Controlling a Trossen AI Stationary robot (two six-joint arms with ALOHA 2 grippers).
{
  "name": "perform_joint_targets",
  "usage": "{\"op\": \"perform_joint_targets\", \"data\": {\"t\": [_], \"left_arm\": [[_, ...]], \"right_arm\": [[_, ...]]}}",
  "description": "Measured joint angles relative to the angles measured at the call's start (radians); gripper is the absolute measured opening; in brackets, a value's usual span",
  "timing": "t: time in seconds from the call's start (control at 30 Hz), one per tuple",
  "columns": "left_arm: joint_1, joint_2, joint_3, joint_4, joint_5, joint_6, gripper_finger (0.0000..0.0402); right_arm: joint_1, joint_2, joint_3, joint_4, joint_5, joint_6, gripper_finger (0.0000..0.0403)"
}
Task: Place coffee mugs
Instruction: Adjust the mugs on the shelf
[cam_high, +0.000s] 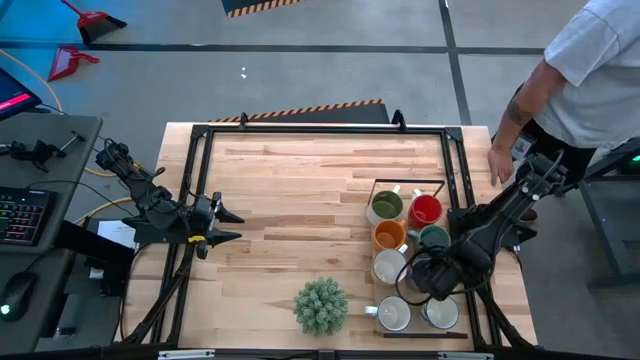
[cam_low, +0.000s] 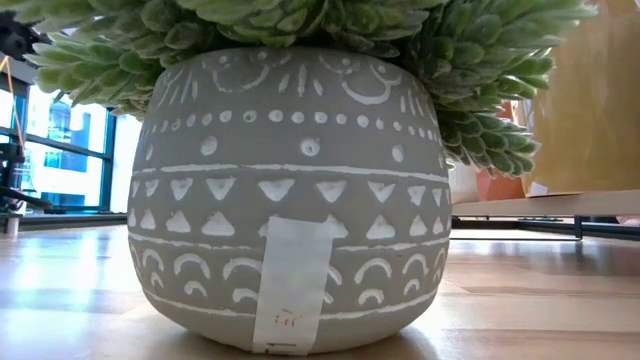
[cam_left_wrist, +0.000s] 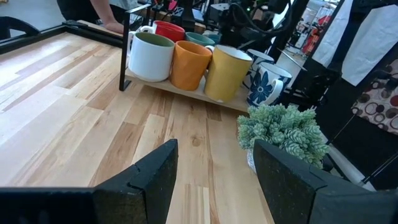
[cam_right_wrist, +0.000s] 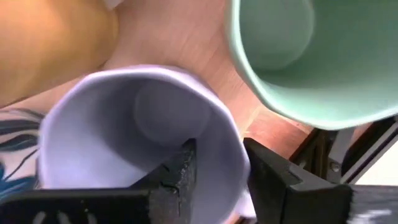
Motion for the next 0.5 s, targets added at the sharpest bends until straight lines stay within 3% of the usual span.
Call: {"op": "perform_joint_targets", "data": {"t": [0.33,0.5], "left_arm": [[0.000,0.000,0.000,0.000,0.000,0.000,0.0197],[0.000,0.000,0.000,0.000,-0.004,0.001,0.0197]], "right_arm": [[0.000,0.000,0.172,-0.198,0.076,-0.052,0.0108],[0.000,0.000,0.237,-0.198,0.141,-0.085,0.0108]]}}
